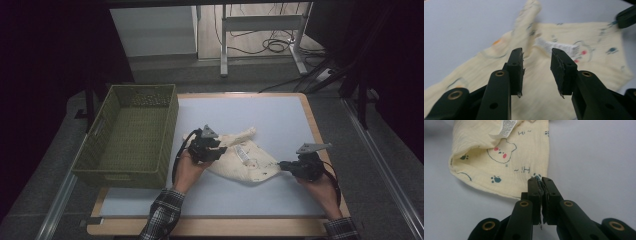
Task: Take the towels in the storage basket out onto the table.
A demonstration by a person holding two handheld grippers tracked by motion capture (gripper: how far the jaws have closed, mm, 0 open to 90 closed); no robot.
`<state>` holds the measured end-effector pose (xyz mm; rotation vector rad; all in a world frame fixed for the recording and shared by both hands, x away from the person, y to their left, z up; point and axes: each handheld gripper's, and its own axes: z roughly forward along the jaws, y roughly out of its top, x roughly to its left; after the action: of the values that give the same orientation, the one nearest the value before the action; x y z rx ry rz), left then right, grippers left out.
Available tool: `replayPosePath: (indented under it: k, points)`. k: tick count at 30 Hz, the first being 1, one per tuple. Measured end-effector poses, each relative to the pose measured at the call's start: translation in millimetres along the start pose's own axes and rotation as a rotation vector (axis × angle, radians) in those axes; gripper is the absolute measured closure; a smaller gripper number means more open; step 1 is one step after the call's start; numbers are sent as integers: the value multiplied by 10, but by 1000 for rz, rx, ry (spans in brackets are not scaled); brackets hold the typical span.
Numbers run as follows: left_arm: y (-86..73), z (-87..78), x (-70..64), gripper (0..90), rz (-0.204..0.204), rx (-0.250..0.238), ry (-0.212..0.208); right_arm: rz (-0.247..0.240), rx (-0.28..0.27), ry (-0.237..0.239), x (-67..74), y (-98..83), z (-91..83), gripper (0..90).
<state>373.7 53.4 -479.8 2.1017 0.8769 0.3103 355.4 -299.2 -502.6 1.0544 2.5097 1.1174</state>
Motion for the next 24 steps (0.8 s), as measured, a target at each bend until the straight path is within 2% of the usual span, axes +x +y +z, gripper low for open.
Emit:
replayPosePath:
  k: [2, 5, 7, 9, 10, 11, 12, 14, 15, 16, 18, 20, 21, 24]
  points:
    - [79, 91, -54, 625, 12, 18, -29, -1, 1, -1, 4, -13, 5, 857]
    - [158, 292, -79, 618, 29, 49, -12, 2, -1, 7, 9, -25, 7, 856]
    - [174, 444, -51, 594, 41, 87, 14, 3, -2, 8, 14, -33, 4, 854]
    - [160, 588, -16, 535, 43, 112, 24, 3, -3, 7, 14, -45, -7, 852]
    - [160, 588, -16, 511, 43, 112, 24, 3, -3, 7, 14, -45, -7, 852]
    - [139, 677, 8, 511, 38, 138, 41, -1, -3, 7, 8, -53, -11, 851]
    - [119, 722, 20, 512, 34, 149, 37, 0, 1, 3, 0, -69, -16, 850]
    - [70, 771, 31, 638, 31, 165, 12, 6, 5, 1, -22, -103, -21, 849]
    - [63, 759, 32, 701, 31, 155, 0, 9, 3, 4, -32, -119, -24, 848]
    - [64, 741, 19, 769, 34, 151, 7, 18, 1, 7, -36, -133, -28, 849]
    - [83, 664, 0, 836, 46, 131, 6, 21, 2, 10, -42, -155, -33, 849]
    - [115, 502, -33, 854, 38, 81, -19, 25, -1, 11, -39, -172, -42, 848]
    - [115, 502, -33, 867, 38, 81, -19, 25, -1, 11, -39, -172, -42, 848]
    - [107, 296, -89, 874, 50, 43, -35, 28, -11, 16, -28, -206, -80, 849]
